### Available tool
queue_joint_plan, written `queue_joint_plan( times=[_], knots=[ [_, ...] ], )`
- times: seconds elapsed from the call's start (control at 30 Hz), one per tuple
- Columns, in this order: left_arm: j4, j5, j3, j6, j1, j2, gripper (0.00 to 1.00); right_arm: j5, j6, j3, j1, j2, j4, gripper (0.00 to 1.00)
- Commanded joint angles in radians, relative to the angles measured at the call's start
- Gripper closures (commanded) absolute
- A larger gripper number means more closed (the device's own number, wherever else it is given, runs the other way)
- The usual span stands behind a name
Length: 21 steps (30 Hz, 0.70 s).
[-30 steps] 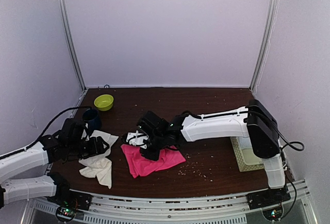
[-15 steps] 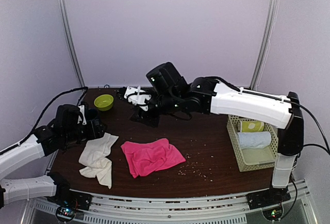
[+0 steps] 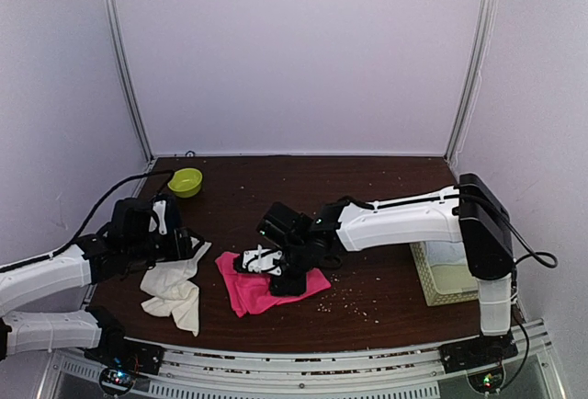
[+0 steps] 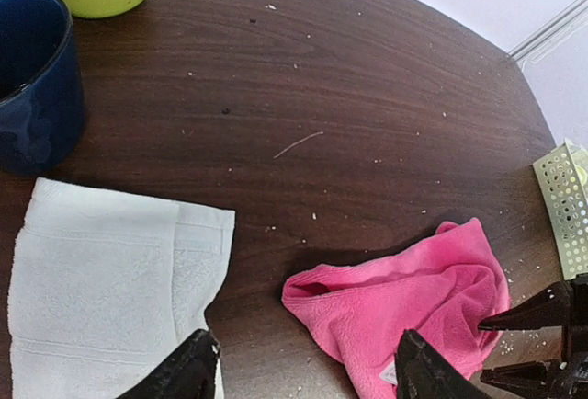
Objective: Roll the towels
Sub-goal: Move the towel to the corner of the board, then pick up the towel from the center of the board.
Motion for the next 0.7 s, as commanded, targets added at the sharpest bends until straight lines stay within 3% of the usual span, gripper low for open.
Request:
queue_joint_plan(
  times=[0.0, 0.2, 0.53, 0.67],
  knots=[
    [0.07, 0.016, -0.011, -0.003, 0.006, 0.003, 0.31, 0.018, 0.015, 0.023, 0.005, 0.01, 0.038, 0.5],
    [0.077, 0.008, -0.013, -0.001, 0.007, 0.02, 0.3, 0.001, 0.056, 0.065, 0.011, 0.032, 0.051, 0.51],
    [0.083, -0.002, -0.015, -0.001, 0.006, 0.035, 0.3, 0.018, 0.074, 0.11, 0.012, 0.068, 0.03, 0.72],
    [0.081, -0.006, -0.015, -0.002, 0.006, 0.035, 0.3, 0.036, 0.084, 0.121, 0.011, 0.047, 0.032, 0.86]
  ],
)
